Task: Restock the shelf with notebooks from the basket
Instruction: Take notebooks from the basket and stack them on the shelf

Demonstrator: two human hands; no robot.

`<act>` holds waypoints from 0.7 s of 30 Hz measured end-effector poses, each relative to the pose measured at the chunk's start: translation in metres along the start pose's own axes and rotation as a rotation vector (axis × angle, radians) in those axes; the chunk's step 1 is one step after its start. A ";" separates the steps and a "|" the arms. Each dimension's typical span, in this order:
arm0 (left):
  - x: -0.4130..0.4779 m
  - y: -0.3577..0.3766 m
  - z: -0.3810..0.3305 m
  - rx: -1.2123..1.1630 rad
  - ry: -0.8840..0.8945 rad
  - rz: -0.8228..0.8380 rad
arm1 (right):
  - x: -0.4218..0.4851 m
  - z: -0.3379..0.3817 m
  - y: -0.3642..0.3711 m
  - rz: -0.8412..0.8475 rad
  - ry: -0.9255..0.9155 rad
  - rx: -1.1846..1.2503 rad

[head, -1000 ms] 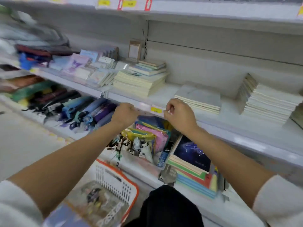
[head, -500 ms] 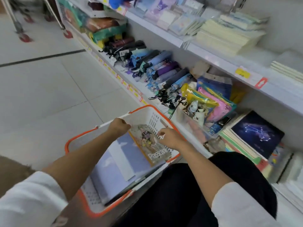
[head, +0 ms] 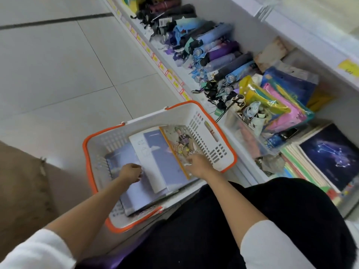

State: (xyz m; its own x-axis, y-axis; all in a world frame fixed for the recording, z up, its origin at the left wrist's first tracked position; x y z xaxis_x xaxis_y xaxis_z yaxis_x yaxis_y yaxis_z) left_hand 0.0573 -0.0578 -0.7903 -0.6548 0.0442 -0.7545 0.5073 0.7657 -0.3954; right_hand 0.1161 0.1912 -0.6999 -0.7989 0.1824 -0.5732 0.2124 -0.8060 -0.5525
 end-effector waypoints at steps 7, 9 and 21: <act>0.006 0.029 -0.029 -0.195 0.048 0.053 | 0.022 -0.016 0.002 0.004 0.131 0.234; 0.010 0.037 -0.029 -0.231 0.007 0.062 | 0.025 -0.026 0.002 0.000 0.164 0.262; 0.018 0.064 -0.052 -0.141 -0.014 0.093 | 0.037 -0.036 0.026 0.106 0.045 -0.225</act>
State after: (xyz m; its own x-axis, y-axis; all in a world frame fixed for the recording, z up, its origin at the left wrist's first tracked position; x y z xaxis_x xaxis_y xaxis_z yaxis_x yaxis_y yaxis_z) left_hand 0.0486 0.0252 -0.8018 -0.5998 0.1110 -0.7924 0.4810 0.8414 -0.2462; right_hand 0.1127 0.1974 -0.7574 -0.7405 0.1329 -0.6587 0.4175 -0.6771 -0.6060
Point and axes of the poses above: each hand's wrist, its own x-axis towards the middle knuckle, its own y-axis out of the palm, z = x × y, the point moved 9 cm from there along x, towards the middle knuckle, and after that the axes turned 13 degrees about x, right-handed, at the moved point
